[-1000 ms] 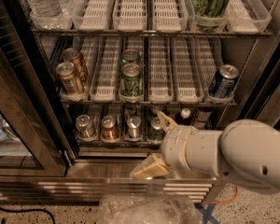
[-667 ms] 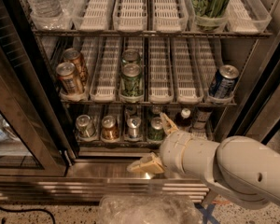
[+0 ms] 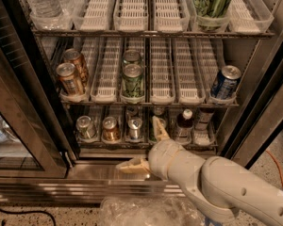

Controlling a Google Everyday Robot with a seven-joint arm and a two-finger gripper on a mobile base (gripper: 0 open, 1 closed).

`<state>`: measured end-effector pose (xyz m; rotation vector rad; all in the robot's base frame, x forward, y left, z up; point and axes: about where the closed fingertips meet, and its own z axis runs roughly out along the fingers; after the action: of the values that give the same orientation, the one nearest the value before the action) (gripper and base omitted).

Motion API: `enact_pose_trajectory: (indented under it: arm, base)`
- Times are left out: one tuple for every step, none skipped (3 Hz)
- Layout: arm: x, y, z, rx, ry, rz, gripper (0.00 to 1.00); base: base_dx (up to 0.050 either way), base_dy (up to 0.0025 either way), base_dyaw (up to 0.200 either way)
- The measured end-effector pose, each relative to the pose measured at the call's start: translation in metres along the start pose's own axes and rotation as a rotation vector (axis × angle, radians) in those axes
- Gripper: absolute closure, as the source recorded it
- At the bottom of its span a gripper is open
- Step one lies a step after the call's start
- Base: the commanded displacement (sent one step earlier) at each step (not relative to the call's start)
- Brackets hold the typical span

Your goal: Pick 7up can from bottom shelf of fridge

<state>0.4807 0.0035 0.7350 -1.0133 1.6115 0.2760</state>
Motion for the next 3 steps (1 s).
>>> enact_pose_trajectory:
  arm:
    - [-0.022,0.034,0.039,-0.088,-0.099,-0.04,0.0]
    - [-0.027,0.058,0.069,-0.145,-0.168,0.013,0.0]
    - [-0.022,0.062,0.071,-0.155,-0.175,0.036,0.0]
  base:
    - [0.0,0.0,0.0]
    - [0.0,0.0,0.0]
    - [0.0,0.0,0.0]
